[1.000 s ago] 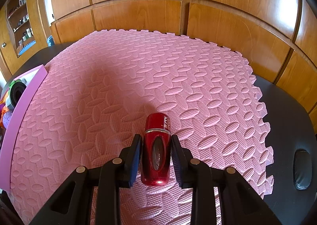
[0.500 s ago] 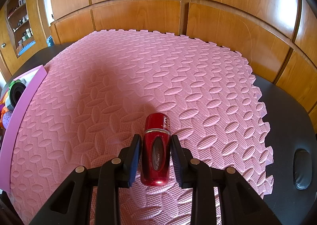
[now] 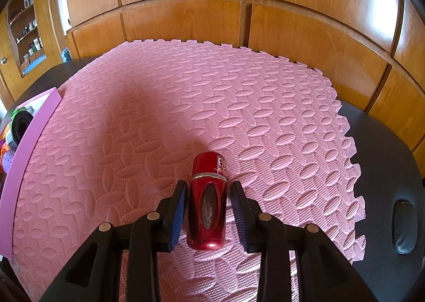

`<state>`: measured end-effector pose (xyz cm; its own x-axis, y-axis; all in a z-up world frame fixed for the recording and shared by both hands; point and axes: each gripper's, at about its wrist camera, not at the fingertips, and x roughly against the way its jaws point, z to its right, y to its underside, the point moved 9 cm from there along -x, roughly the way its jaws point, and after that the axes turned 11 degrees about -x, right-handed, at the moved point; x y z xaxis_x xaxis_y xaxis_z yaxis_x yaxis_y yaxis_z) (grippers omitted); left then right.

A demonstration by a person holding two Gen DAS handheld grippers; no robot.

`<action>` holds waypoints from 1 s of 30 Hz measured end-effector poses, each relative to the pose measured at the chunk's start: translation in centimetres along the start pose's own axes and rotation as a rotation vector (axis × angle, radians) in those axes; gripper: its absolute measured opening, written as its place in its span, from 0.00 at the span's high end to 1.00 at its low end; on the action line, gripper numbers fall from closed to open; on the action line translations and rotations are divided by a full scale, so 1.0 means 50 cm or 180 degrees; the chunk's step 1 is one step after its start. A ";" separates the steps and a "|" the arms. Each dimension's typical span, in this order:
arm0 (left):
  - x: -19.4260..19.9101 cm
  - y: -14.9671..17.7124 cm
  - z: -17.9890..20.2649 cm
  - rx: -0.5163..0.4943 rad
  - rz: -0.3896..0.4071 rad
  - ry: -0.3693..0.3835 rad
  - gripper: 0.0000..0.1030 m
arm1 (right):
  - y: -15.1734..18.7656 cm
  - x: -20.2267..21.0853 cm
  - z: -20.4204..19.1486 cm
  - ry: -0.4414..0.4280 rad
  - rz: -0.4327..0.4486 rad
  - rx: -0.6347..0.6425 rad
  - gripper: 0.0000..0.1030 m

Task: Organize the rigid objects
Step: 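Carry the red block into the tray and open the left tool, then carry the red cylinder into the tray with the right tool and release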

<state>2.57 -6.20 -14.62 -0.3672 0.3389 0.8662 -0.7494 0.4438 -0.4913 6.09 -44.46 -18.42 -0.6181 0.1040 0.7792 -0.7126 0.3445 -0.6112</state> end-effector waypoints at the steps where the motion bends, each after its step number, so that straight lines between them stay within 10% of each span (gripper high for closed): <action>1: 0.002 -0.001 0.002 -0.0026 0.0004 -0.0020 0.59 | 0.000 0.000 0.001 0.0005 0.0001 -0.0003 0.65; 17: -0.001 -0.023 -0.018 -0.0028 0.0143 -0.0297 0.61 | 0.001 -0.001 0.000 0.0044 0.0005 -0.0003 0.64; 24: 0.026 -0.008 -0.022 0.0128 0.0193 -0.0204 0.39 | -0.001 -0.001 0.002 0.0058 0.0002 0.0010 0.64; 30: 0.066 -0.025 -0.024 0.0095 0.0387 -0.0362 0.39 | -0.002 0.000 -0.001 0.0102 0.0013 0.0079 0.65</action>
<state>2.95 -4.65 -11.24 -0.5148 0.2916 0.8062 -0.7112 0.3798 -0.5916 6.17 -44.45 -18.38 -0.6103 0.1352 0.7806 -0.7184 0.3208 -0.6172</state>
